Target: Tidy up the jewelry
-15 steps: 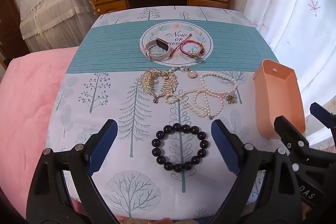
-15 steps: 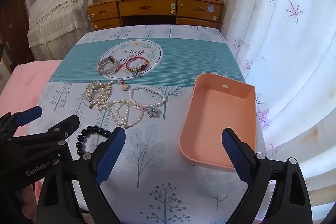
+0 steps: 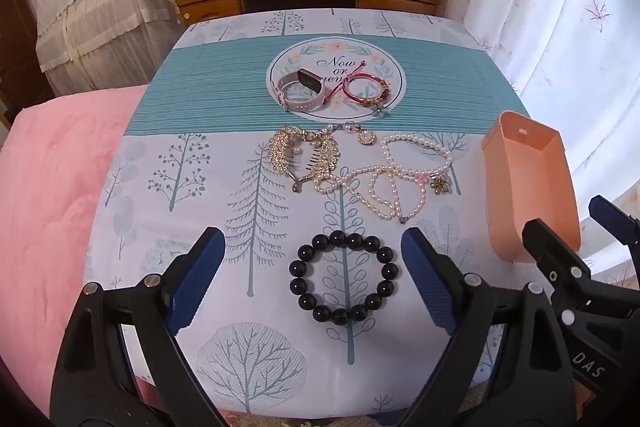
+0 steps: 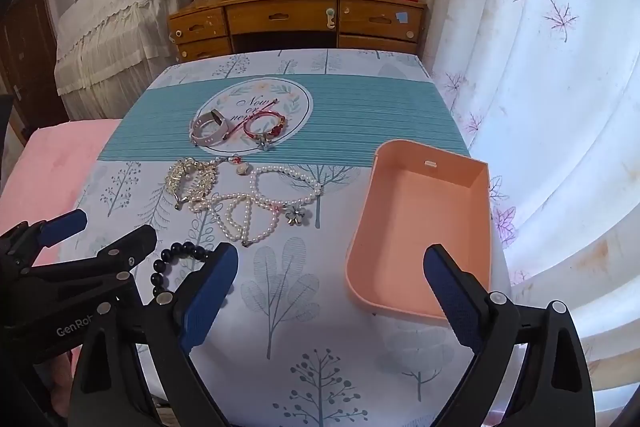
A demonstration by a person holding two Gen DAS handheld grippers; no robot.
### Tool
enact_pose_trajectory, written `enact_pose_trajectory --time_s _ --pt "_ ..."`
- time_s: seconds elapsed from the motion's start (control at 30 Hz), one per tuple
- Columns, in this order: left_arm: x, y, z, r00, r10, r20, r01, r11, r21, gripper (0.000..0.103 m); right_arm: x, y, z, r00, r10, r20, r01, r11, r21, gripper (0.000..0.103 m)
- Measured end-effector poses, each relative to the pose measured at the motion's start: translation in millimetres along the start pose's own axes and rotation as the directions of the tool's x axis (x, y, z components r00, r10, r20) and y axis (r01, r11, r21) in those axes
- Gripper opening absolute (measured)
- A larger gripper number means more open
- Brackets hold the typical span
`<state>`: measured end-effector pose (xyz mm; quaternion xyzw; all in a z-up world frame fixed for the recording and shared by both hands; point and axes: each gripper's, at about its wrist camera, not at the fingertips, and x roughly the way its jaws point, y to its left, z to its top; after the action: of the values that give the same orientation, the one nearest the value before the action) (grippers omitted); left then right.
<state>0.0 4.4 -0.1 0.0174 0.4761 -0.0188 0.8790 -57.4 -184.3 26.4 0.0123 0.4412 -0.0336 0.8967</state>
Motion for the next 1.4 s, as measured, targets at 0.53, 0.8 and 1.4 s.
enact_pose_trajectory --time_s 0.53,0.8,1.4 --pt "-10 14 -4 0.999 -0.033 0.030 0.035 0.998 -0.054 0.089 -2 16 3 0.999 0.040 -0.010 -0.040 0.998 -0.048 0.089" --pt "-10 26 -1 0.999 -0.022 0.036 0.024 0.998 -0.057 0.089 -2 26 6 0.998 0.059 -0.003 -0.059 0.995 -0.082 0.079" --pt "-19 67 32 0.996 -0.008 0.091 0.010 1.000 -0.027 0.089 6 34 53 0.990 0.143 0.005 -0.142 0.986 -0.087 0.069"
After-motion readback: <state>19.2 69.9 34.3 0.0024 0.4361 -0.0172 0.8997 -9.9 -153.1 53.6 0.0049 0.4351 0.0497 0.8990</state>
